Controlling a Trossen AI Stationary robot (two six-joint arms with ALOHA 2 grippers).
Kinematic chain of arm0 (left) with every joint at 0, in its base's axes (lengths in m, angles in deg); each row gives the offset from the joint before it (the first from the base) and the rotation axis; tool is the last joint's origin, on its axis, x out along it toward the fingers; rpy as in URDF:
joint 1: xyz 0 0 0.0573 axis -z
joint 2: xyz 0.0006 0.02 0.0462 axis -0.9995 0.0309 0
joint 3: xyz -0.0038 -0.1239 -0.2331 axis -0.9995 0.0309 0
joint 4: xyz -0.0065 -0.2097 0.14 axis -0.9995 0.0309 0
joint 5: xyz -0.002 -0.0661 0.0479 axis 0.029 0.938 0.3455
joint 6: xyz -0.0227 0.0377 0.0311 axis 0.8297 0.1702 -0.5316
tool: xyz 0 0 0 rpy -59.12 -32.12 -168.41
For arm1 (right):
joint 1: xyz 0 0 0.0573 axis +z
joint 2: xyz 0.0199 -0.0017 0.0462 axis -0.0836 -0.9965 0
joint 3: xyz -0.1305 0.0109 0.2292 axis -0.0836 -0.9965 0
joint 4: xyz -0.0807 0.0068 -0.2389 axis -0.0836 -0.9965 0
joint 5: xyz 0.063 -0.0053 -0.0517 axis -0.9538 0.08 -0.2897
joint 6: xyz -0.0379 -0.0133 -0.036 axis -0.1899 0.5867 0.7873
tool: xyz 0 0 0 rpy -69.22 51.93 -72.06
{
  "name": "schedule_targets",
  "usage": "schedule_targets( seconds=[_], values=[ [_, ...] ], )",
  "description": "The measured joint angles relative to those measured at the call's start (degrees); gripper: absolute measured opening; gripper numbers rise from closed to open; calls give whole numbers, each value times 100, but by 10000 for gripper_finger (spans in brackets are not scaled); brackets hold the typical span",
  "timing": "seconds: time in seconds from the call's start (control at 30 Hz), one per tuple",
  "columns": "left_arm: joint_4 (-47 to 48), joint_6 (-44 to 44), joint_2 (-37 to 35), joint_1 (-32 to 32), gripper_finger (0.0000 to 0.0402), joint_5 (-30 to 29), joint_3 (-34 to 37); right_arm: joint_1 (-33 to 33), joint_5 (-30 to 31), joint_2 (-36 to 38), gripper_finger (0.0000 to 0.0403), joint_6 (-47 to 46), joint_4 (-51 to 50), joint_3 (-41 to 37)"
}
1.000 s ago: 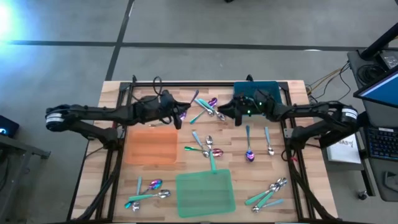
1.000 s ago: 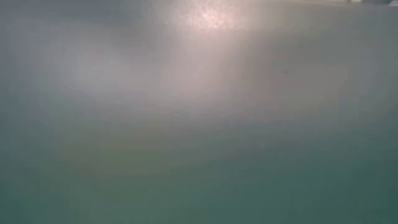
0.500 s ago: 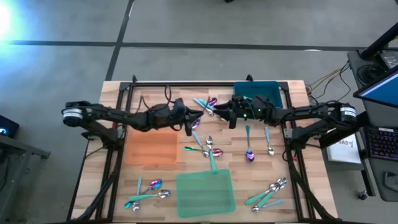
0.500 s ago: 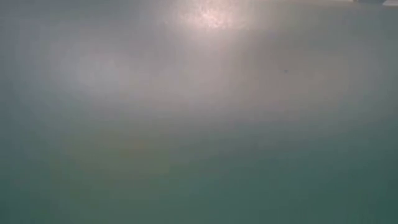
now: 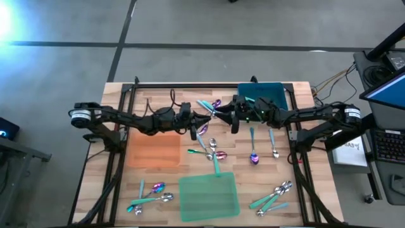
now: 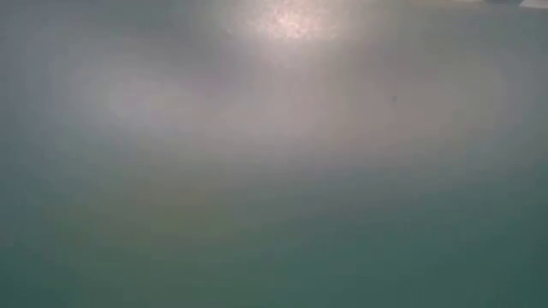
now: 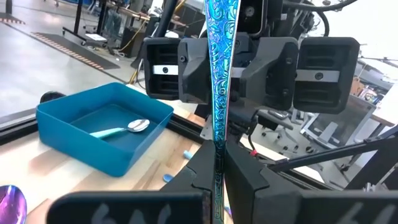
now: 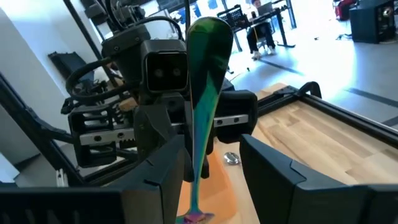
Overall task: Sort silverware by color (type)
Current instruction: Put the top left purple spoon into the green bin
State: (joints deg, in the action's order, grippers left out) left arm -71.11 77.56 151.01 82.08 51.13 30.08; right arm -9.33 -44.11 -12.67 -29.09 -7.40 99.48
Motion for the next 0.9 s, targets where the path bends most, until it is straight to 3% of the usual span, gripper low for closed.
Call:
schedule_targets(
  seconds=[0.33,0.7,0.9],
  values=[
    [-224,79,35,69,2,44,0,2,-2,-47,146,-2,-10,182],
    [-268,88,37,90,2,44,0,61,-299,-685,144,226,-12,729],
    [-266,88,35,107,2,22,0,59,-301,-779,87,240,-122,871]
  ],
)
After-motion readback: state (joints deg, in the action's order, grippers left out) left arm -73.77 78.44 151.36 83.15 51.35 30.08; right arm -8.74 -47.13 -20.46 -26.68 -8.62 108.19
